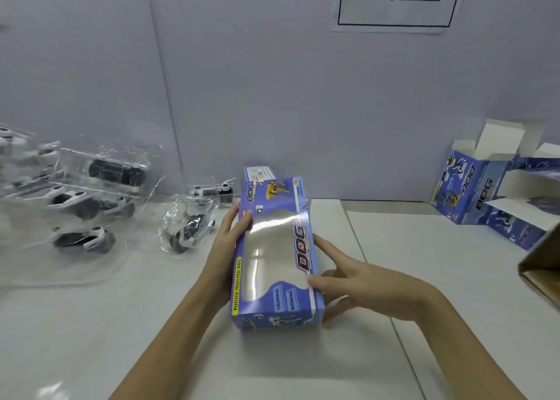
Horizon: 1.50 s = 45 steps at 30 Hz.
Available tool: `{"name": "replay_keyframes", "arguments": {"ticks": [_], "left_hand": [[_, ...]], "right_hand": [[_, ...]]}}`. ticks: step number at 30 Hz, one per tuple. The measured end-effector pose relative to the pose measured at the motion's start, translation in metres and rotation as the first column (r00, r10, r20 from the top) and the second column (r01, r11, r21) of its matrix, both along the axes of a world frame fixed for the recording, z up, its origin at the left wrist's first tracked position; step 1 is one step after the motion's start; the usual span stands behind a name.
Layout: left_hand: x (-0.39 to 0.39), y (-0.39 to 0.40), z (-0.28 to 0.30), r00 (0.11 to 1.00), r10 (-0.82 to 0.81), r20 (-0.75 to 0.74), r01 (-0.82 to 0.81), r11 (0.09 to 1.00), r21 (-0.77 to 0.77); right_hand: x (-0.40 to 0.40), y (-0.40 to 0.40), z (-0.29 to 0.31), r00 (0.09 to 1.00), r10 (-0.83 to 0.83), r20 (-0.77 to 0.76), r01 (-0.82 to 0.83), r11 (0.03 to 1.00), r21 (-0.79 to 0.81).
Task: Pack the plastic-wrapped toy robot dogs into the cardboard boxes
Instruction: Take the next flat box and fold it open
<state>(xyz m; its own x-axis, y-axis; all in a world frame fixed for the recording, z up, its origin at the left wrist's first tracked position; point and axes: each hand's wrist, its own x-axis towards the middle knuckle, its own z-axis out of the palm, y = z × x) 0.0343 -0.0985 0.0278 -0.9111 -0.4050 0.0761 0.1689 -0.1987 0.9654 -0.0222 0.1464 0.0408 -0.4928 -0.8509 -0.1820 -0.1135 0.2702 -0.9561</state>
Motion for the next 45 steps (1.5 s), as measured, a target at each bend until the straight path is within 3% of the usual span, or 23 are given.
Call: {"name": "replay_keyframes", "arguments": {"ticks": [2,5,8,11,14,17,21,23,27,30,32,35,38,45], "left_hand": [[0.008,0.011,0.012,0.997,-0.078,-0.005,0.077,0.997,-0.029],[0.005,0.037,0.031,0.985,-0.146,-0.096,0.136,0.986,-0.102],[0.023,0.062,0.050,0.952,-0.262,-0.156,0.228,0.951,-0.209],[0.032,0.064,0.055,0.941,-0.233,-0.245,0.210,0.971,-0.117],[0.024,0.056,0.040,0.986,-0.137,-0.097,0.121,0.981,-0.155],[0.033,0.050,0.032,0.971,-0.187,-0.149,0.175,0.981,-0.087],[0.017,0.032,0.025,0.985,-0.105,-0.140,0.101,0.994,-0.039],[0.017,0.026,0.022,0.973,-0.107,-0.203,0.099,0.994,-0.049],[0.022,0.023,0.025,0.890,0.059,-0.453,-0.084,0.996,-0.036],[0.024,0.026,0.028,0.850,0.098,-0.517,-0.109,0.994,0.009],[0.023,0.030,0.026,0.831,0.074,-0.551,-0.115,0.993,-0.040],[0.023,0.037,0.027,0.853,0.028,-0.521,-0.113,0.985,-0.133],[0.022,0.042,0.027,0.865,0.020,-0.501,-0.091,0.989,-0.118],[0.027,0.044,0.029,0.911,-0.027,-0.412,-0.028,0.992,-0.127]], "right_hand": [[0.002,-0.010,-0.002,0.984,-0.171,-0.048,0.163,0.977,-0.137],[0.007,-0.032,-0.008,0.877,-0.465,-0.119,0.355,0.796,-0.490],[0.014,-0.043,-0.013,0.848,-0.528,-0.042,0.399,0.690,-0.604],[0.019,-0.044,-0.008,0.851,-0.514,-0.101,0.347,0.697,-0.627],[0.017,-0.042,-0.003,0.829,-0.550,-0.101,0.368,0.673,-0.642],[0.016,-0.039,0.001,0.822,-0.562,-0.095,0.388,0.673,-0.629],[0.019,-0.039,-0.001,0.822,-0.561,-0.093,0.385,0.669,-0.635],[0.022,-0.041,-0.001,0.814,-0.568,-0.118,0.360,0.654,-0.665],[0.025,-0.047,0.002,0.720,-0.629,-0.293,0.245,0.626,-0.741],[0.024,-0.050,0.000,0.665,-0.626,-0.407,0.154,0.648,-0.746],[0.024,-0.050,-0.004,0.647,-0.600,-0.471,0.088,0.672,-0.735],[0.024,-0.049,-0.007,0.704,-0.589,-0.397,0.111,0.643,-0.758],[0.022,-0.048,-0.009,0.724,-0.581,-0.371,0.117,0.634,-0.764],[0.025,-0.053,-0.018,0.663,-0.619,-0.421,0.081,0.619,-0.782]]}}
